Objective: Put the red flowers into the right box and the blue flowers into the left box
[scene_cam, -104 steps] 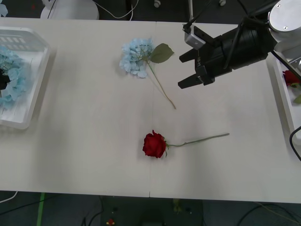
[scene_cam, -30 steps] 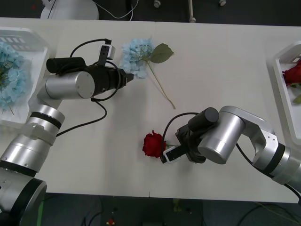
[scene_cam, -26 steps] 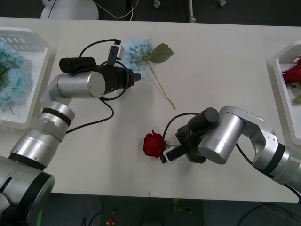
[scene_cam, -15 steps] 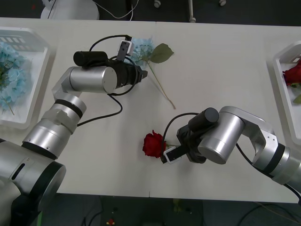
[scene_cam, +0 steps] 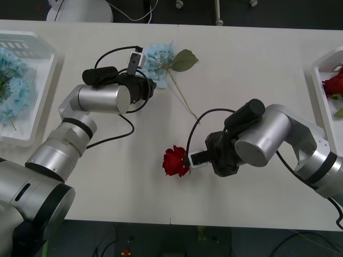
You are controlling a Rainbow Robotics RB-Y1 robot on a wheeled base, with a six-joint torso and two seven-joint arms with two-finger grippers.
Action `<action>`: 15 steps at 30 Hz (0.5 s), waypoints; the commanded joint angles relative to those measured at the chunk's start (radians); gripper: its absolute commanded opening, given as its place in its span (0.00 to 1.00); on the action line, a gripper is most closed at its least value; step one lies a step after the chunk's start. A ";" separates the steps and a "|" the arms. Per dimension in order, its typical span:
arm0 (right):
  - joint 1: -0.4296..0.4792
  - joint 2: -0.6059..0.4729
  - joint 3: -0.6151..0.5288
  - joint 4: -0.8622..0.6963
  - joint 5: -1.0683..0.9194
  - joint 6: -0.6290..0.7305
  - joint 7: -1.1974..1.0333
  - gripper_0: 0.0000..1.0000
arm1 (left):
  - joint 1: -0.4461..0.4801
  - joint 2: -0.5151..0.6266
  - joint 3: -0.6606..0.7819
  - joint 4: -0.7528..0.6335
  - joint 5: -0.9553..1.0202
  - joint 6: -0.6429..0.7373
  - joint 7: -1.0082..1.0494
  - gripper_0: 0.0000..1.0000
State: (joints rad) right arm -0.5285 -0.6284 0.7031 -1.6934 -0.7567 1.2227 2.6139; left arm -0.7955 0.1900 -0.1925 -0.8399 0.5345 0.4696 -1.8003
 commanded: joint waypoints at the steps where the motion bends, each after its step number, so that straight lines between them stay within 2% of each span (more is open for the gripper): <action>1: 0.012 0.015 -0.197 -0.081 -0.102 0.075 -0.278 0.00 | -0.056 0.000 -0.005 -0.005 -0.019 -0.019 -0.021 0.62; 3: 0.012 0.013 -0.264 -0.095 -0.133 0.093 -0.390 0.00 | -0.057 0.000 -0.007 -0.005 -0.024 -0.019 -0.022 0.53; 7: 0.008 0.001 -0.419 -0.098 -0.188 0.103 -0.646 0.00 | -0.057 -0.006 -0.007 -0.005 -0.025 -0.042 -0.016 0.52; 9: 0.008 -0.013 -0.464 -0.098 -0.185 0.103 -0.722 0.00 | -0.060 -0.007 -0.007 -0.005 -0.022 -0.043 -0.013 0.37; 10: 0.008 -0.025 -0.507 -0.097 -0.181 0.103 -0.778 0.00 | -0.062 -0.007 -0.007 -0.005 -0.019 -0.048 -0.011 0.22; 11: 0.008 -0.025 -0.507 -0.097 -0.181 0.103 -0.778 0.00 | -0.062 -0.007 -0.007 -0.005 -0.019 -0.048 -0.011 0.22; 12: 0.008 -0.047 -0.557 -0.094 -0.168 0.101 -0.838 0.00 | -0.062 -0.007 -0.007 -0.005 -0.017 -0.062 -0.007 0.00; 15: 0.008 -0.083 -0.628 -0.091 -0.107 0.090 -0.893 0.00 | -0.062 -0.007 -0.007 -0.005 -0.011 -0.078 0.001 0.00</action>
State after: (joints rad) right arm -0.5224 -0.6489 0.1386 -1.7526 -0.9098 1.3216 1.7534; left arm -0.7992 0.1892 -0.1930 -0.8347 0.5203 0.4170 -1.8003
